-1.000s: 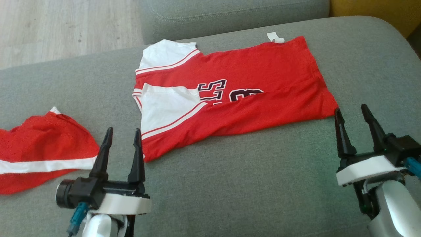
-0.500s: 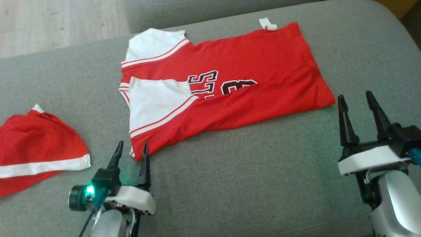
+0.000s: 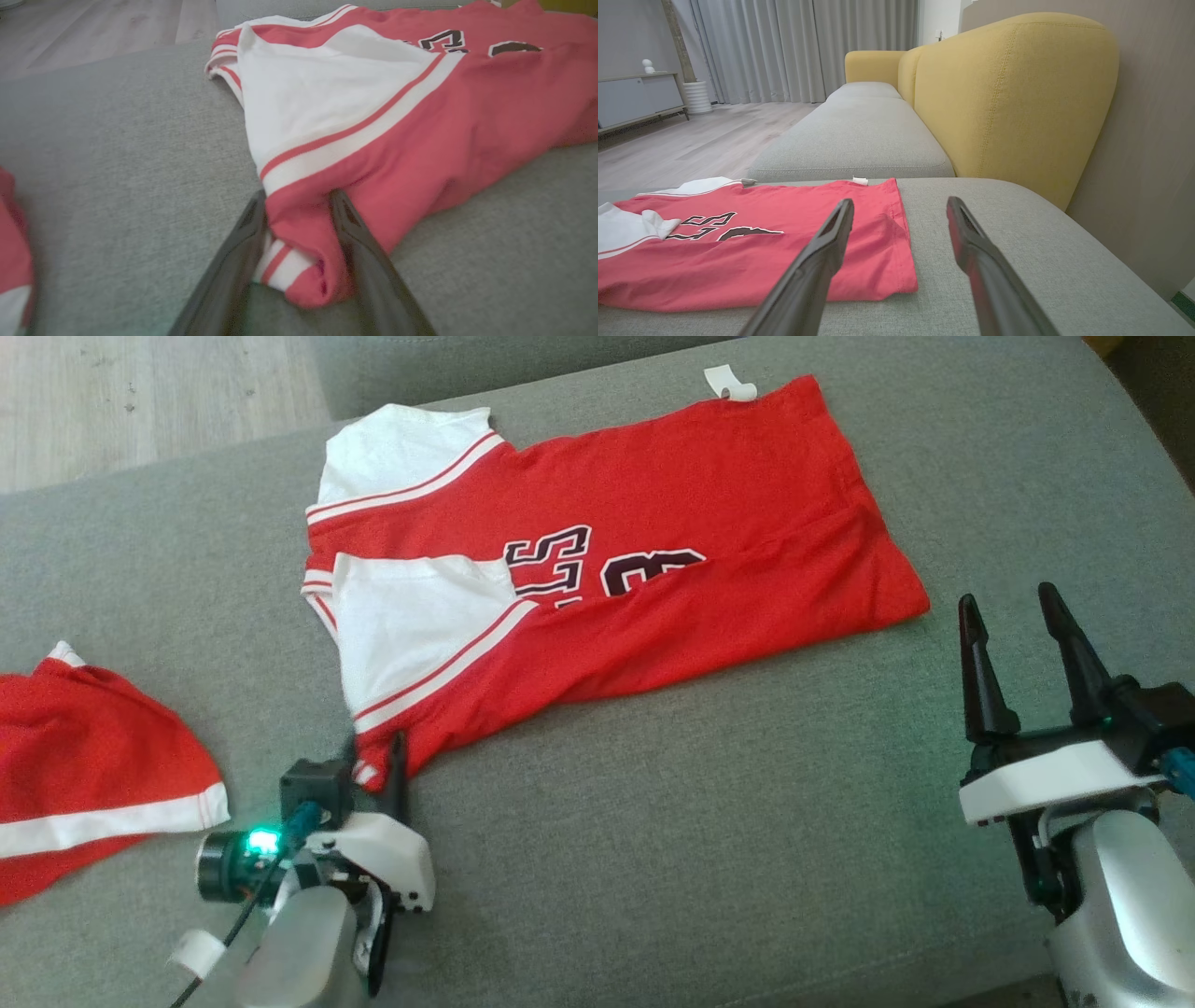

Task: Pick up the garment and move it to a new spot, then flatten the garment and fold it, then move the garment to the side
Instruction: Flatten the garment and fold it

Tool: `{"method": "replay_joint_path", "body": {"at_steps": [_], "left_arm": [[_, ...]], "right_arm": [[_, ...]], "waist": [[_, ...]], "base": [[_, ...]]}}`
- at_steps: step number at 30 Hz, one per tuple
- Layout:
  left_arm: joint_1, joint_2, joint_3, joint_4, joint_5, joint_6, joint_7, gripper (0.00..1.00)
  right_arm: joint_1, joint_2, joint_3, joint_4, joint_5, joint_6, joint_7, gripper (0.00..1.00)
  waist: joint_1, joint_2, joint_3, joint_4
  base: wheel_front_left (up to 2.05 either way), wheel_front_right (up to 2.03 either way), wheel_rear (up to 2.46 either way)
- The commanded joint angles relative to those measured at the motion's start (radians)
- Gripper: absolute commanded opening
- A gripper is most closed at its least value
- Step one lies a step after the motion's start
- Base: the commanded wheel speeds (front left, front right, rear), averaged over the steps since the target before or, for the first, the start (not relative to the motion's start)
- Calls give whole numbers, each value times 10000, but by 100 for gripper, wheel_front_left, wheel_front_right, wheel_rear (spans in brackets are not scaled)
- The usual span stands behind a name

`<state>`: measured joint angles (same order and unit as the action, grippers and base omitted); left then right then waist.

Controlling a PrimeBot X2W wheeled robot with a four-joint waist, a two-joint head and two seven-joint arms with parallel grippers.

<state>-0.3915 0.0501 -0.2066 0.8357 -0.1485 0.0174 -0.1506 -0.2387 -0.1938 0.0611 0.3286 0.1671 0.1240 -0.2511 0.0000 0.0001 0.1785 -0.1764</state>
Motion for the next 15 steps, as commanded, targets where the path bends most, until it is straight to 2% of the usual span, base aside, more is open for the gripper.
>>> {"method": "replay_joint_path", "body": {"at_steps": [1, 6, 9, 15], "left_arm": [[13, 126, 101, 136, 8, -38, 136, 0], [-209, 135, 118, -157, -55, -27, -659, 0], [-356, 165, 50, -1033, 27, -95, -1047, 0], [-95, 188, 58, -2911, 129, -204, -1106, 0]], "right_arm": [[-407, -15, 134, -310, -8, 67, -106, 100], [-570, -37, -73, -20, -57, 67, 7, 100], [-891, 40, -570, 599, -337, 67, 579, 100], [-1723, 473, -1454, 1805, -458, 67, 1449, 100]], "waist": [[0, -1, -5, 0], [0, -1, 39, 138], [0, -1, 146, 375], [0, -1, 351, 698]], "base": [[0, 0, 0], [0, 0, 0], [0, 0, 0], [0, 0, 0]]}}
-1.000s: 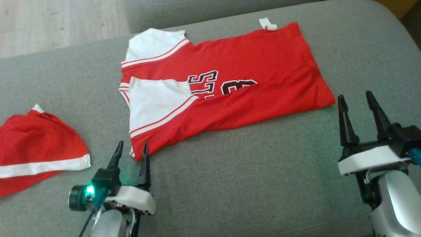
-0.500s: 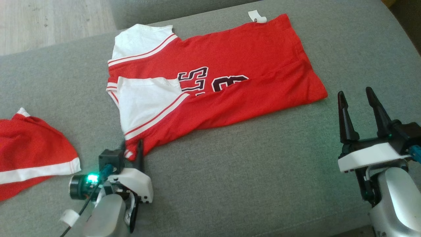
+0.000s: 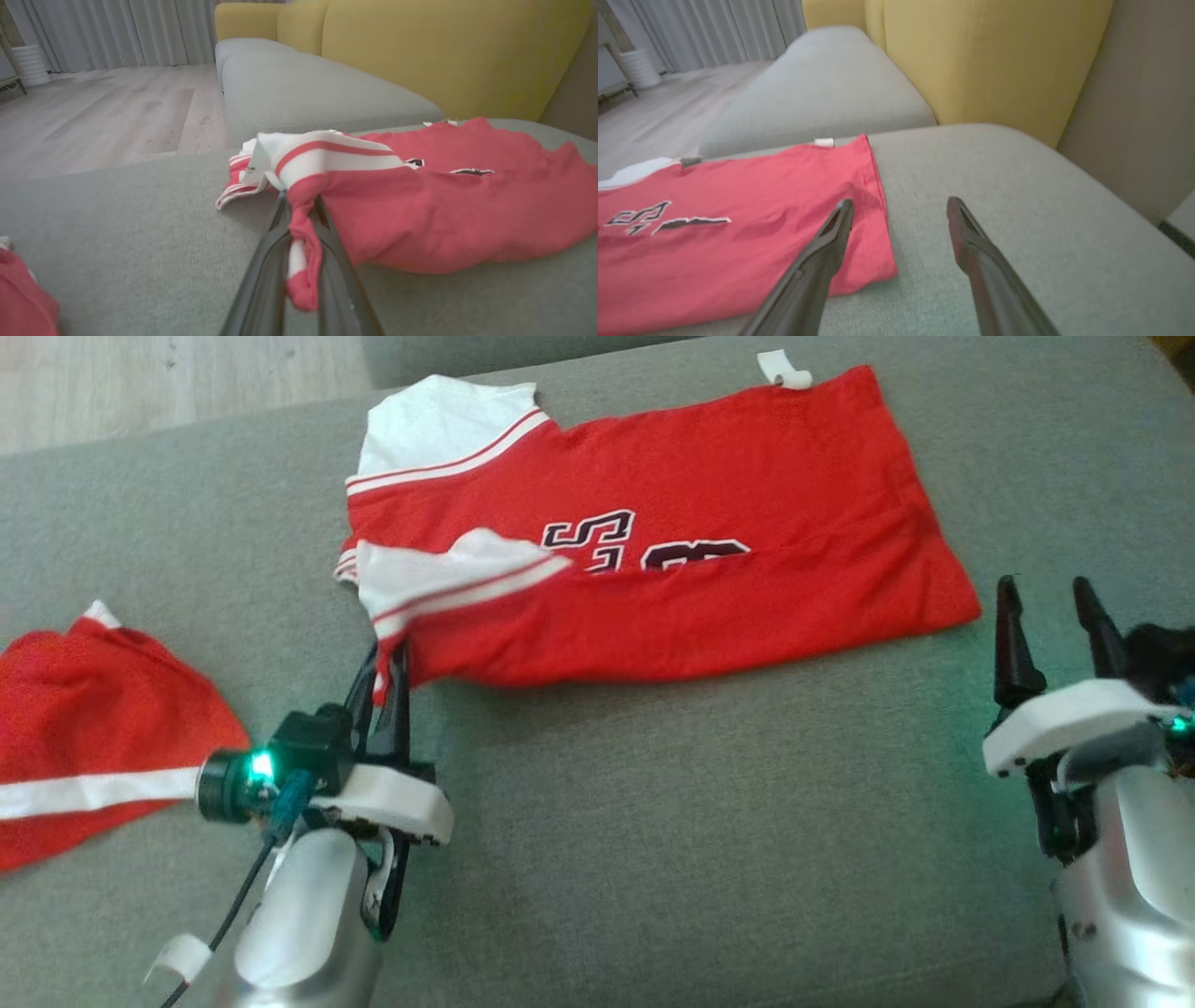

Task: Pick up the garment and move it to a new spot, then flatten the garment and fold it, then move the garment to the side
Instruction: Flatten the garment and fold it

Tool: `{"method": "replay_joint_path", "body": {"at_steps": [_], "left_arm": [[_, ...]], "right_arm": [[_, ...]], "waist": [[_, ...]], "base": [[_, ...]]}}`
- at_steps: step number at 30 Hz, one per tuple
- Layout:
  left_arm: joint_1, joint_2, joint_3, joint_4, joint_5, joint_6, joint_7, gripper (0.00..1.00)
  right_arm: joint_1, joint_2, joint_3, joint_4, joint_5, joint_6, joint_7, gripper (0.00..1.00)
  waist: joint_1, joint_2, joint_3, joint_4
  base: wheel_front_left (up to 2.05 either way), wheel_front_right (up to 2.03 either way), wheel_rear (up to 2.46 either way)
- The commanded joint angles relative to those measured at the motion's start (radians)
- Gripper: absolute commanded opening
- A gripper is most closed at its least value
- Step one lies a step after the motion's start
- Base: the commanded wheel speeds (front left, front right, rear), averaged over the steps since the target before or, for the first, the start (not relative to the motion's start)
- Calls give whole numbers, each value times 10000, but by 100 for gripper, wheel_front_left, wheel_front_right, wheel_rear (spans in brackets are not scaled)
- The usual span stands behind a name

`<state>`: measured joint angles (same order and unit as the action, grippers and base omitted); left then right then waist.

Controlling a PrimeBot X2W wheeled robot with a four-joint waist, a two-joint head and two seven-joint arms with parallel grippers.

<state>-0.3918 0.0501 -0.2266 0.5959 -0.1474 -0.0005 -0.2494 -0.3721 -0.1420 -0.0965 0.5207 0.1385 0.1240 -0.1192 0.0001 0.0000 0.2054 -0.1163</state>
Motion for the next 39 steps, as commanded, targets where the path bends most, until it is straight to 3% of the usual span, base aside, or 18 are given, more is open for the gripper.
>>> {"method": "replay_joint_path", "body": {"at_steps": [1, 17, 18, 20, 39], "left_arm": [[-22, 188, 250, -774, 139, -49, -120, 0], [196, 113, -246, -1628, 346, -303, -123, 0], [194, 112, -249, -1626, 351, -302, -123, 0], [189, 124, -246, -1613, 376, -287, -123, 0], [635, 209, -89, -1144, 308, -208, -124, 0]], "right_arm": [[-529, -21, 36, 116, -327, 67, 295, 100], [-2493, 393, -1243, 3764, -1561, 67, 1753, 100], [-2576, 428, -1274, 3954, -1561, 67, 1811, 92], [-2741, 487, -1238, 4279, -1502, 67, 1868, 0], [-2778, -395, -499, 5196, -516, 67, 430, 0]], "waist": [[-1, 0, 121, 144], [-1, 0, 608, 630], [-1, 0, 618, 634], [-1, 0, 634, 628], [-1, 0, -289, 320]], "base": [[0, 0, 0], [0, 0, 0], [0, 0, 0], [0, 0, 0], [0, 0, 0]]}}
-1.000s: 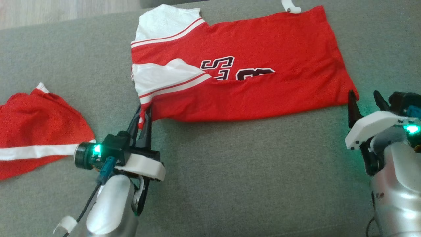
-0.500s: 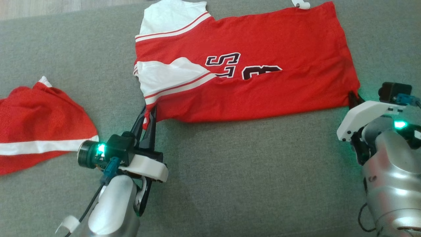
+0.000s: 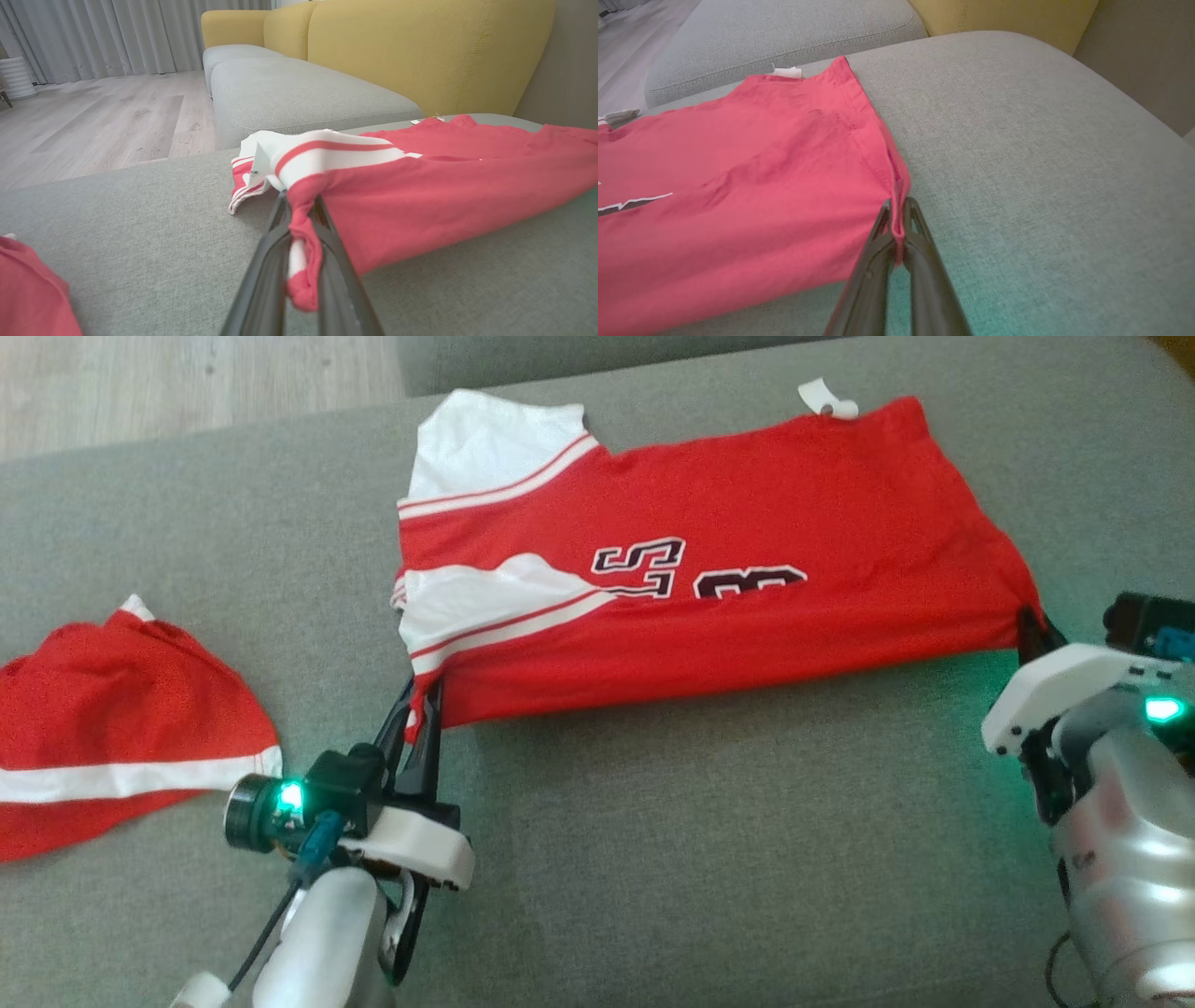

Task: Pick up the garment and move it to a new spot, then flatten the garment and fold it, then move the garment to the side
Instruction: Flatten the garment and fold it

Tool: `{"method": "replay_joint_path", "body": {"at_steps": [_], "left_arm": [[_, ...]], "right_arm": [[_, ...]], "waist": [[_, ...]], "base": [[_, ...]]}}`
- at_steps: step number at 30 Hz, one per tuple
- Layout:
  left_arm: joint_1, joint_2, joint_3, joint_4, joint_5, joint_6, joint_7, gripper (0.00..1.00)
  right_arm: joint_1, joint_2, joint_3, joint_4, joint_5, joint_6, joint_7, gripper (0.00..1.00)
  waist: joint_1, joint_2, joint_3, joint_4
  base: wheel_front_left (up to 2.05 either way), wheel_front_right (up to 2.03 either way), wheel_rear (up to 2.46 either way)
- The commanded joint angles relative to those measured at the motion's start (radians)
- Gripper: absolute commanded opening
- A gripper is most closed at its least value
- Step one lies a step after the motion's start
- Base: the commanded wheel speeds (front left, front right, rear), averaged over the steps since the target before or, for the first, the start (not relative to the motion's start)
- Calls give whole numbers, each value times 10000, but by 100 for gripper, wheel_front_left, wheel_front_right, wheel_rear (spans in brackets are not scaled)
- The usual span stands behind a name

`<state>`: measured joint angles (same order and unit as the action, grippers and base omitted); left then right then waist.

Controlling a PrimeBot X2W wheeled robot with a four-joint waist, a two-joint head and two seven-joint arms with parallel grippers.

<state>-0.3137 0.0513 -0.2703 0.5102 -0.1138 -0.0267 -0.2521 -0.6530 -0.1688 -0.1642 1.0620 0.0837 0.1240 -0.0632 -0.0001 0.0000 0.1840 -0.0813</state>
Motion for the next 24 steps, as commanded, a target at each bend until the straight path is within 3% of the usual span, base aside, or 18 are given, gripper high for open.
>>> {"method": "replay_joint_path", "body": {"at_steps": [1, 16, 24], "left_arm": [[-101, 204, 349, -270, -31, 53, -97, 0], [956, 266, -185, 261, -50, -316, -74, 0], [1724, 243, -579, -95, -154, -387, 291, 0]], "right_arm": [[83, -164, 266, -208, 110, 67, -141, 0], [1430, -424, 1287, -569, 1467, 67, 344, 0], [2640, -635, 1349, -1680, 1884, 67, 1197, 0]], "waist": [[1, 0, -140, -40], [1, 0, -1321, -211], [1, 0, -1775, -354]], "base": [[0, 0, 0], [0, 0, 0], [0, 0, 0]]}}
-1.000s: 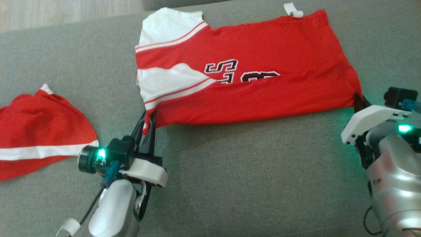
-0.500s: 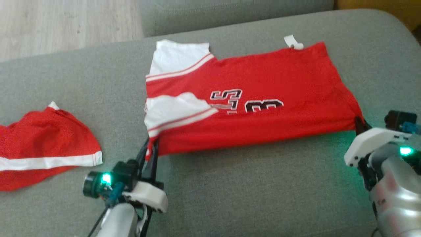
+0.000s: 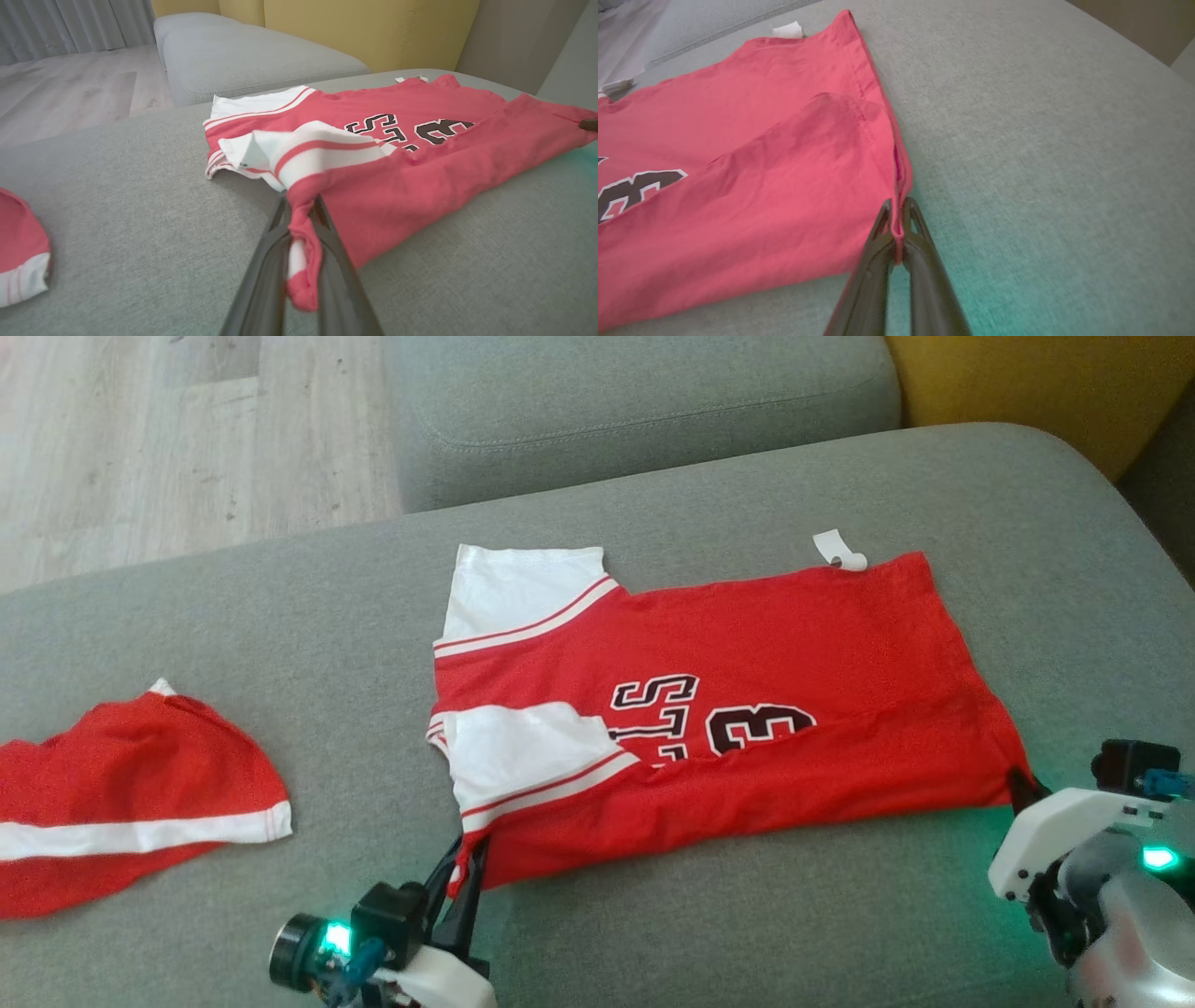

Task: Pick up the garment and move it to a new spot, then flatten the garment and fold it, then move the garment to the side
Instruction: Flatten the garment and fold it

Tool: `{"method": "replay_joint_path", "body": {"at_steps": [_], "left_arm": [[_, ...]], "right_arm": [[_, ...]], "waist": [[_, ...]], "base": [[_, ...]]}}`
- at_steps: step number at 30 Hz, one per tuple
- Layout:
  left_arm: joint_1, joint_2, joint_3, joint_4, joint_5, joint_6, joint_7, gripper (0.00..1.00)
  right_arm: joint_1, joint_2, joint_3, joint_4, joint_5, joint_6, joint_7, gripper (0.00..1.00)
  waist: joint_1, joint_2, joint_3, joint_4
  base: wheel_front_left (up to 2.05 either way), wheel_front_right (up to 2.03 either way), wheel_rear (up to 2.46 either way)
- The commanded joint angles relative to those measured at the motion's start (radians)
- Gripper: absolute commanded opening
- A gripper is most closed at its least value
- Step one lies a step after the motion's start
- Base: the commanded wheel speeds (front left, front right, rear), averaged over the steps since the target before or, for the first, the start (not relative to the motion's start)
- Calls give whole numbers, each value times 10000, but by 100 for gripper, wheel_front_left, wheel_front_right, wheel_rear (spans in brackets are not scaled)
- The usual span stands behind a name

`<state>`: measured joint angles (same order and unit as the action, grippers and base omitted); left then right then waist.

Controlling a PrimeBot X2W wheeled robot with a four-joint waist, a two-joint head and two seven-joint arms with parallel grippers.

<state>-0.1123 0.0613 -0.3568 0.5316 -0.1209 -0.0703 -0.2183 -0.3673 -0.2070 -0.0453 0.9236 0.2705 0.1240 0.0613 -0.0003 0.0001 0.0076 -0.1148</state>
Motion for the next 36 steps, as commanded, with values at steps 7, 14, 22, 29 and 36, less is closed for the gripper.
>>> {"method": "replay_joint_path", "body": {"at_steps": [7, 14, 22, 29, 36], "left_arm": [[-36, 217, 288, -640, -231, 172, 349, 100], [-449, 328, 646, -1403, -386, 465, 40, 100], [-3225, 1422, 1085, -2809, -637, -193, 794, 100], [-6388, 2864, -345, -1809, -1521, -593, 2666, 100], [-8662, 4396, -2850, -559, -4043, -601, 4574, 100]], "right_arm": [[477, -99, -306, -1792, -143, 67, 510, 100], [665, 250, -924, -3798, -806, 67, 765, 100], [145, 755, -1404, -6355, -1534, 67, 1173, 100], [-1008, 1000, -873, -6805, -1665, 67, 1230, 100], [-1962, 1135, -287, -6751, -1702, 67, 1040, 100]], "waist": [[3, -1, 42, -221], [3, -1, 351, -377], [3, -1, 1554, -479], [3, -1, 2808, -1079], [3, -1, 3817, -1689]], "base": [[0, 0, 0], [0, 0, 0], [0, 0, 0], [0, 0, 0], [0, 0, 0]]}}
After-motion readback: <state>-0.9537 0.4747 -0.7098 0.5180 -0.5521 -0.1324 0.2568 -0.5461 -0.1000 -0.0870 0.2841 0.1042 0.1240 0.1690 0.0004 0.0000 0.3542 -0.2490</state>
